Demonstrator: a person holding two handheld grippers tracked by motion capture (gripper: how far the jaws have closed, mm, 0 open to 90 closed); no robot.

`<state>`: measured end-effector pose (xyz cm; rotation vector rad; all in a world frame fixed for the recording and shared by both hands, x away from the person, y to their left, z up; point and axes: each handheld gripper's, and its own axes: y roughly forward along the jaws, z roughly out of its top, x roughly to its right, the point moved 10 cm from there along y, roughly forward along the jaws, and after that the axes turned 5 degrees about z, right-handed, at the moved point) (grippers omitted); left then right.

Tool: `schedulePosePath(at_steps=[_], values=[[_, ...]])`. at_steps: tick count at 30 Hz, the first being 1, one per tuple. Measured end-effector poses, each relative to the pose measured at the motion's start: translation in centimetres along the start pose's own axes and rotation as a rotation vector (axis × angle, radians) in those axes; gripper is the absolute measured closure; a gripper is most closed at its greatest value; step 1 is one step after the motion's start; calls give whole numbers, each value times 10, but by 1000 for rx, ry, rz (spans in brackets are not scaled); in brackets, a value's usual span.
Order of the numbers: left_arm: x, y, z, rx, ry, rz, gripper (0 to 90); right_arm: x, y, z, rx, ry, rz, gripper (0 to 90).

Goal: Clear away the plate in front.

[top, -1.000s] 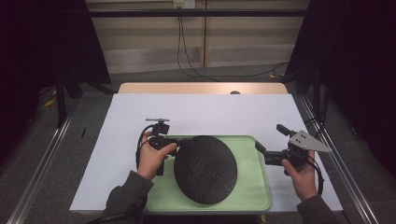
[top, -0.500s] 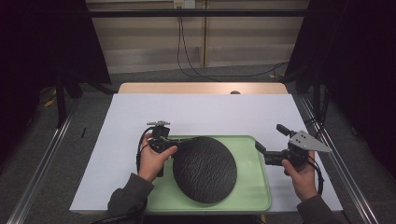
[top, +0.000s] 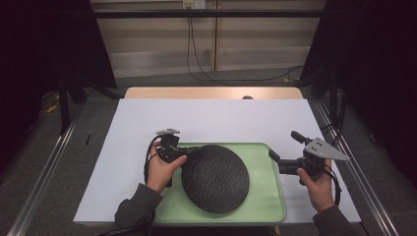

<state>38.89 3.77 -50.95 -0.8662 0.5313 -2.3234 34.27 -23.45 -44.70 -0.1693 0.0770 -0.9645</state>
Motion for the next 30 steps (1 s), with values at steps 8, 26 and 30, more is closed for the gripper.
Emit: schedulePosePath(at_steps=[8, 26, 30], values=[[-2, 1, -2, -1, 16, 15, 777, 0, 0, 0, 2, -4, 5, 2], [-11, 6, -9, -30, 33, 72, 741, -1, 1, 0, -2, -6, 8, 3], [-13, 6, -10, -34, 48, 90, 739, -1, 1, 0, -3, -10, 10, 3]])
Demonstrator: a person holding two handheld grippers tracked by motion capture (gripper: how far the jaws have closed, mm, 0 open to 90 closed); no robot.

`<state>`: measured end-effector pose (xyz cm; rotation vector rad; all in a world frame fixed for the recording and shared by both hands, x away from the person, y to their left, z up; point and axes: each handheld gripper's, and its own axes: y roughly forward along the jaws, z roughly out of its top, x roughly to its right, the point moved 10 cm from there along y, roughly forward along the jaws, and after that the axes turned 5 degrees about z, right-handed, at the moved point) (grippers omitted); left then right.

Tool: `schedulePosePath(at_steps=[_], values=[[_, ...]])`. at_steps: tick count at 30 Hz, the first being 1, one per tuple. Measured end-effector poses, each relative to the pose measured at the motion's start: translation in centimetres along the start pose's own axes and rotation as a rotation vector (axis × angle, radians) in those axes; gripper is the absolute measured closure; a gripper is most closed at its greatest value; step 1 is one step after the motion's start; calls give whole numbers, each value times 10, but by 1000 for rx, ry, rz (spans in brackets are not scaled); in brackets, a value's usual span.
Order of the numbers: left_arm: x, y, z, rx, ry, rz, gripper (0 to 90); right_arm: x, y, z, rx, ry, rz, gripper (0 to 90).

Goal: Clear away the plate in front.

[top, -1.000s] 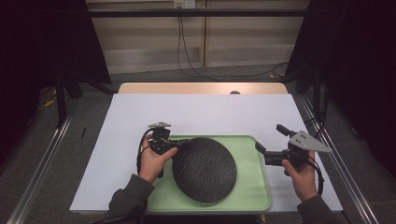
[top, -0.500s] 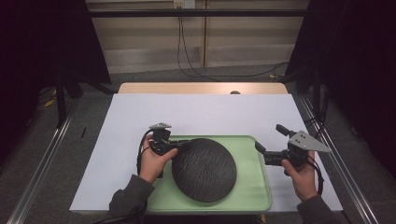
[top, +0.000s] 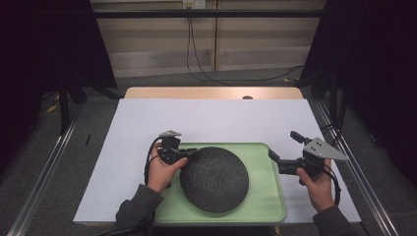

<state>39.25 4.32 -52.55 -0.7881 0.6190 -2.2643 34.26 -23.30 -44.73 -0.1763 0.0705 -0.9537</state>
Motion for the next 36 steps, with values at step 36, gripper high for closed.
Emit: schedulePosePath(at_steps=[36], values=[[-8, -25, 23, 125, 37, 26, 504, -1, -3, 0, -5, -13, 4, 5]])
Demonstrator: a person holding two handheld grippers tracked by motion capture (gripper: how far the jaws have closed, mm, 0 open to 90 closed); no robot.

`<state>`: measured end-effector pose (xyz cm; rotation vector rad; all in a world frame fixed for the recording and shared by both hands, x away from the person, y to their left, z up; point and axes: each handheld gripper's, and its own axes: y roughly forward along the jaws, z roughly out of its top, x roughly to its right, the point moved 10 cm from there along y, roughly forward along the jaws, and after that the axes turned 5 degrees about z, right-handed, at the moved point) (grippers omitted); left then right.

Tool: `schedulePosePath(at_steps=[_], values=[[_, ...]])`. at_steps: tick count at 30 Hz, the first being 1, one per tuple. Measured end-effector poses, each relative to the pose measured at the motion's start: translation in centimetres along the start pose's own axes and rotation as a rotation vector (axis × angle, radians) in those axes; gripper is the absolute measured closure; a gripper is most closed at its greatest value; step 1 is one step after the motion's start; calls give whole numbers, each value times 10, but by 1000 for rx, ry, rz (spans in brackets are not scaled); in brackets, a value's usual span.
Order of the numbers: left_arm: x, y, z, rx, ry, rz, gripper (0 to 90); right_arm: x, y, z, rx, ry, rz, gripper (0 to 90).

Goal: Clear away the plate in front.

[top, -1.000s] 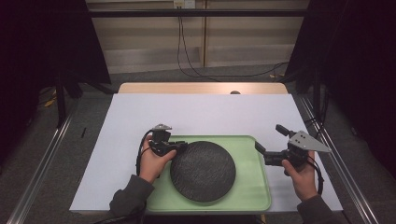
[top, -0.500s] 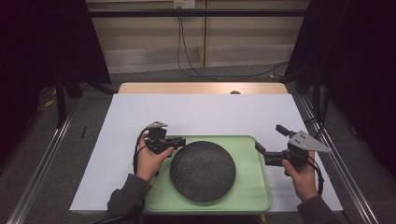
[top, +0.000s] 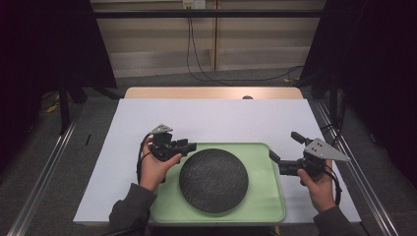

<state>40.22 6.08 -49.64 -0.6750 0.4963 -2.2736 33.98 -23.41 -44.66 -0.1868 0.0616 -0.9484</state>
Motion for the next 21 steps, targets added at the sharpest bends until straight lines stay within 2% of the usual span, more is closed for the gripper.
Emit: schedulePosePath(at_steps=[2, 5, 10, 17, 21], values=[[1, -2, 3, 18, 4, -1, 470, 0, 0, 0, 2, 2, 0, 4], [2, -5, 5, 19, 5, -9, 439, 0, 0, 1, 9, 12, 1, 4], [2, -12, 11, 50, 5, -19, 393, 0, 0, -1, -5, 5, 4, 3], [2, -22, 20, 88, 35, -19, 290, -1, 0, -2, -11, 3, 9, 3], [1, -28, 24, 108, 50, -22, 264, -2, 1, -2, -10, -3, 9, 3]])
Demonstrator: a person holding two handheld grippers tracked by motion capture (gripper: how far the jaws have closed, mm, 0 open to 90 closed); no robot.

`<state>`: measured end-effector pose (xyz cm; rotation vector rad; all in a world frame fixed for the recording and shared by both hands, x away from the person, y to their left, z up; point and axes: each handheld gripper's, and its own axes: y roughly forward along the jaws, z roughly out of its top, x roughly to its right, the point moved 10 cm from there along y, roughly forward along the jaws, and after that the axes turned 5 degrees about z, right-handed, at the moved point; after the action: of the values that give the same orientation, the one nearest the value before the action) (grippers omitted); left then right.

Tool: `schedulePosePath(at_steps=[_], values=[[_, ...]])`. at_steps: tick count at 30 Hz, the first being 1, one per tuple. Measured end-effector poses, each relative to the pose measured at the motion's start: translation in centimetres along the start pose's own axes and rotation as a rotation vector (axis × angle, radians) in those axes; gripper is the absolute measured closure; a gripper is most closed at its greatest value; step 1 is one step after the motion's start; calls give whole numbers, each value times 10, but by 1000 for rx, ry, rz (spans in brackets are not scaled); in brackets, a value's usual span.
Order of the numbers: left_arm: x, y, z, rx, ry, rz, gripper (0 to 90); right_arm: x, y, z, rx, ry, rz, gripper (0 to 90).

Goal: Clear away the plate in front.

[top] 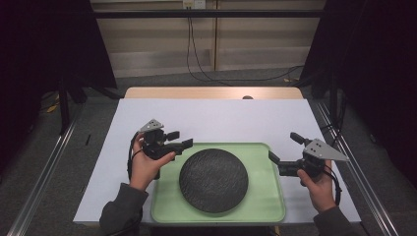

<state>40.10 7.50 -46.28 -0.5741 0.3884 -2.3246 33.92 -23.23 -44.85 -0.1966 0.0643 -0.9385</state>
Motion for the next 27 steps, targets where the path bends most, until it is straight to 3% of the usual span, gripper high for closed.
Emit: schedulePosePath(at_steps=[9, 15, 17, 21, 24, 27], values=[[-3, -11, 9, 41, 14, -7, 168, 0, 0, 0, -1, -4, 1, 3], [-8, -19, 13, 60, 29, 11, 127, 0, 0, 0, -2, 0, 2, 3], [-8, -21, 15, 82, 40, -18, 105, 0, 0, 0, -2, 0, -1, 2], [-11, -27, 18, 104, 57, -15, 67, 0, -1, 0, -2, -1, 0, 3], [-13, -30, 17, 119, 99, -25, 40, 1, -1, 1, 0, -4, 0, 2], [-16, -34, 14, 110, 152, 4, 20, 1, -1, 0, -2, -5, 0, 2]])
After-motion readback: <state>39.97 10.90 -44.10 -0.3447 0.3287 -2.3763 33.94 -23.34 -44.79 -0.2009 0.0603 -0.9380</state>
